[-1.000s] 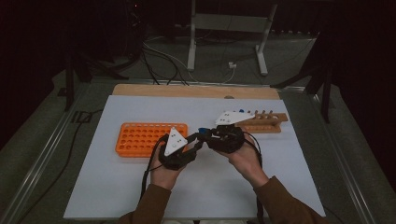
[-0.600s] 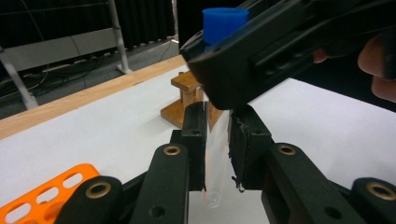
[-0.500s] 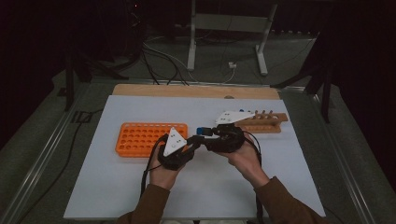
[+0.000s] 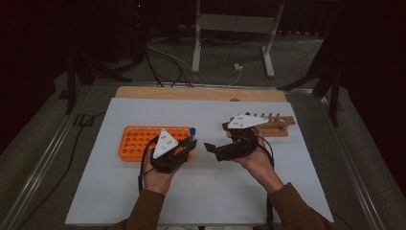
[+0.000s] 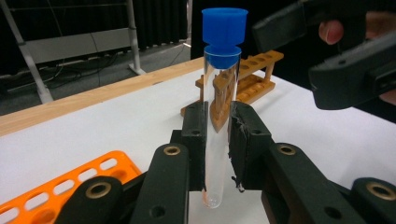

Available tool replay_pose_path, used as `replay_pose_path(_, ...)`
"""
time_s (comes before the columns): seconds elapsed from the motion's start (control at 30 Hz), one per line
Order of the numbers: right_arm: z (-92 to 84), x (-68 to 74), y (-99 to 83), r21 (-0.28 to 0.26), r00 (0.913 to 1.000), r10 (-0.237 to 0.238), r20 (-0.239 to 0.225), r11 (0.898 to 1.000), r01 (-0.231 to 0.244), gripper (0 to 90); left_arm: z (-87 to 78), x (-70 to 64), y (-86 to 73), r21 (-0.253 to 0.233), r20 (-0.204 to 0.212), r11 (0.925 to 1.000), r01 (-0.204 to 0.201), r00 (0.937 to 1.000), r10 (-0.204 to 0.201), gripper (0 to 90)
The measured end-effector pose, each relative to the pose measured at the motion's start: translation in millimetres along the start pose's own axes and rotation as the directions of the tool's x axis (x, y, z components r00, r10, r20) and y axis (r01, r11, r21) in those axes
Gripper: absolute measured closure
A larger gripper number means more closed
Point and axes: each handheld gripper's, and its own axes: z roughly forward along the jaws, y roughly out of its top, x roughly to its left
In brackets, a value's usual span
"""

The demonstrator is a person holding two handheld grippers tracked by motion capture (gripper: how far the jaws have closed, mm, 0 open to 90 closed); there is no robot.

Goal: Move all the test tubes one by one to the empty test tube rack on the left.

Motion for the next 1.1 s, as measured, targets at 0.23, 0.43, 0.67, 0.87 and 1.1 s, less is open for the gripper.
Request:
replay_pose_path(0.23, -8.8, -13.3, -13.1, -0.001, 0.9998, -0.001, 0.021, 1.0, 0.001, 0.0, -18.3, 12.3, -2.9, -0.007, -0.021, 0.9997, 0.024, 0.9995, -0.025, 78.3)
replay_pose_path(0.43, -16.6, -22.4, -21.9, -0.018, 0.9973, 0.005, 0.074, 1.0, -0.004, 0.0, -32.5, 24.5, -5.9, -0.03, -0.062, 0.9985, 0.046, 0.997, -0.048, 78.2)
replay_pose_path(0.67, -22.1, -32.0, -30.9, -0.027, 0.9951, 0.039, 0.091, 0.999, -0.036, 0.0, -42.7, 36.8, -10.4, -0.038, -0.111, 0.9975, 0.06, 0.9918, -0.064, 78.2)
replay_pose_path(0.87, -25.8, -38.6, -38.5, -0.038, 0.9933, 0.065, 0.096, 0.997, -0.062, 0.0, -42.2, 47.0, -19.1, -0.033, -0.16, 0.996, 0.083, 0.9833, -0.087, 78.1)
replay_pose_path(1.1, -29.1, -42.8, -42.9, -0.041, 0.9918, 0.075, 0.104, 0.997, -0.071, 0.0, -34.7, 53.2, -27.9, -0.02, -0.196, 0.9957, 0.091, 0.9762, -0.093, 78.2)
